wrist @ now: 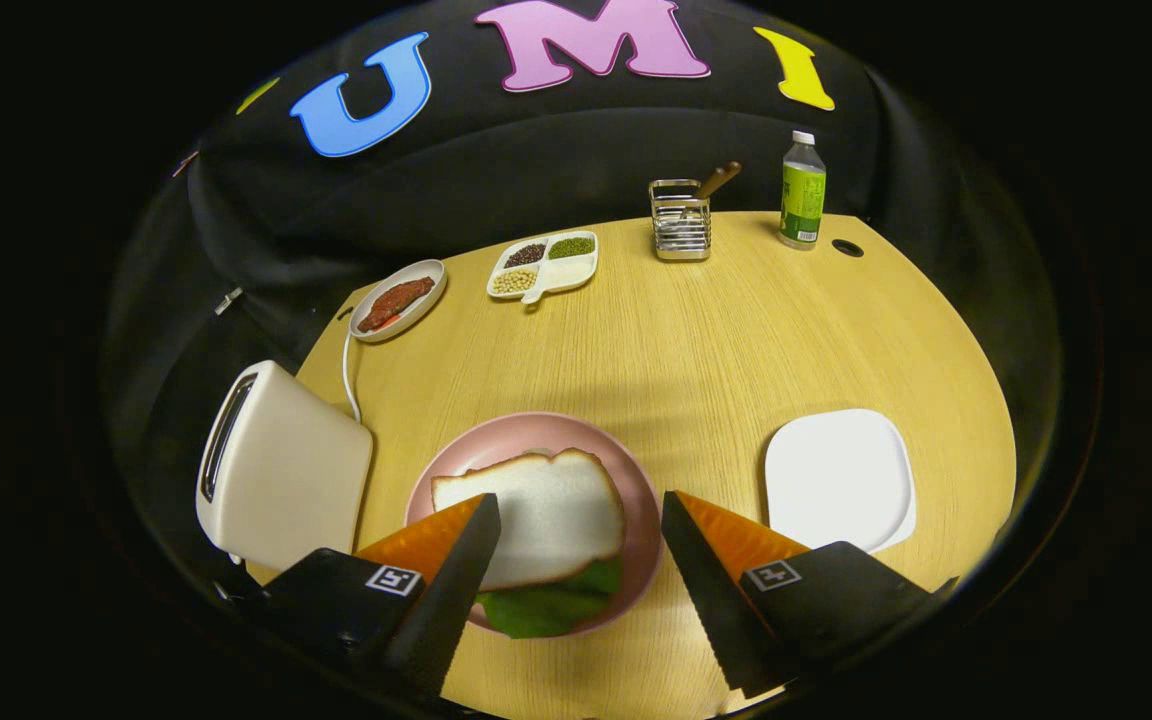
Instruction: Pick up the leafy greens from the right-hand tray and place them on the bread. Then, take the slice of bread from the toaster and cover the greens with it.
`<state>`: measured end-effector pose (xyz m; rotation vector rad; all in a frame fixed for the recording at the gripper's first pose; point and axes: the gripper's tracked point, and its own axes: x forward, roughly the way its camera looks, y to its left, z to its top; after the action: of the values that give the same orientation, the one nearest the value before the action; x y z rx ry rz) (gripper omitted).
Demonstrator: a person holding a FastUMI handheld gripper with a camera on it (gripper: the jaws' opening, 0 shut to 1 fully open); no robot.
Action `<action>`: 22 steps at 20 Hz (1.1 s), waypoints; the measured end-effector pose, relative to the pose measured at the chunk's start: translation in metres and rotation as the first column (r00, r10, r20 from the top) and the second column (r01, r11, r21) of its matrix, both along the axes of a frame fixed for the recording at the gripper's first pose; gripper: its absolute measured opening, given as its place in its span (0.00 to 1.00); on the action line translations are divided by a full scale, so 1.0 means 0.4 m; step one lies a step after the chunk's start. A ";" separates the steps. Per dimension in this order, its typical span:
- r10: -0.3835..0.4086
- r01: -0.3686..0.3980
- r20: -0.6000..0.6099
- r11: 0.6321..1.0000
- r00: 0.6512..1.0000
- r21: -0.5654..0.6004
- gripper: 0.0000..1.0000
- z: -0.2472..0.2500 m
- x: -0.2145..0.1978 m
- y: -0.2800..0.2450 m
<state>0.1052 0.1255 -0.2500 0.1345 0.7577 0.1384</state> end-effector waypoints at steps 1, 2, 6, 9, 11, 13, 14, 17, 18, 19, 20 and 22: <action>0.000 0.000 0.023 1.000 1.000 -0.013 0.99 0.021 -0.001 -0.009; 0.005 -0.003 0.047 1.000 0.999 -0.030 0.99 0.043 -0.001 -0.020; 0.027 -0.015 0.168 0.997 0.985 -0.072 0.99 0.179 -0.011 -0.059; 0.041 -0.007 0.279 0.993 0.959 -0.119 0.99 0.299 -0.029 -0.106; 0.041 0.009 0.351 0.990 0.936 -0.142 0.99 0.375 -0.051 -0.134; 0.026 0.036 0.416 0.989 0.909 -0.142 0.99 0.446 -0.079 -0.156; 0.014 0.053 0.450 0.989 0.893 -0.136 0.99 0.481 -0.093 -0.168; -0.028 0.095 0.546 0.991 0.838 -0.095 0.99 0.591 -0.144 -0.195; -0.034 0.104 0.567 0.990 0.823 -0.092 0.99 0.618 -0.162 -0.200; -0.037 0.113 0.588 0.989 0.808 -0.094 0.99 0.645 -0.178 -0.210; -0.050 0.124 0.601 0.989 0.798 -0.083 0.99 0.666 -0.190 -0.219; -0.087 0.146 0.621 0.988 0.779 -0.045 0.99 0.702 -0.217 -0.234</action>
<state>0.0186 0.0318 0.0308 0.0414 0.0901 0.0224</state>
